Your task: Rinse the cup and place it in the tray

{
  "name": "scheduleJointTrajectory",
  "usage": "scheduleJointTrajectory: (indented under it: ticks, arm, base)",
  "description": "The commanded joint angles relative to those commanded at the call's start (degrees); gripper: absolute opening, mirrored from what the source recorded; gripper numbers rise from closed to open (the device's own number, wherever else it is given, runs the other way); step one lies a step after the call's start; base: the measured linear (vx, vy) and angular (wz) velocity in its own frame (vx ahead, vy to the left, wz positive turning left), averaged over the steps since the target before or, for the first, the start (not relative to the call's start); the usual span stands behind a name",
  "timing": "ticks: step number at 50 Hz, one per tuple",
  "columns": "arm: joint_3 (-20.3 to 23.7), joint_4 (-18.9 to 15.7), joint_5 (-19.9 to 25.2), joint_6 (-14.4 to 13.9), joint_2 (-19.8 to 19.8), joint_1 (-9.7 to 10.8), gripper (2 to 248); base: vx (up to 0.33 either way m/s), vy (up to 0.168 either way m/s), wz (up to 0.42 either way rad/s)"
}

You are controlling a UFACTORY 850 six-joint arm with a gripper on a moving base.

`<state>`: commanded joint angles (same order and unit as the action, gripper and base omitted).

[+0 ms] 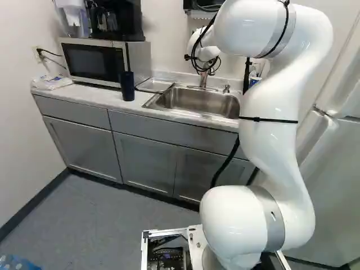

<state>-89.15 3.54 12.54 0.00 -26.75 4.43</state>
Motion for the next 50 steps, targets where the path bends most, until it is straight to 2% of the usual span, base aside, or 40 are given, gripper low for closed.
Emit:
scheduleJointTrajectory:
  ticks: [19, 38, 50]
  arm:
    - [-3.24, 0.00, 2.21, 0.00, -2.62, -0.09, 247]
    - [-3.33, 0.00, 5.42, 0.00, -2.69, -0.09, 247]
    - [-3.33, 0.00, 5.49, 0.00, -2.69, -0.09, 247]
  base:
    - [0.000, 0.000, 0.000]
    - [0.000, 0.000, 0.000]
    - [0.000, 0.000, 0.000]
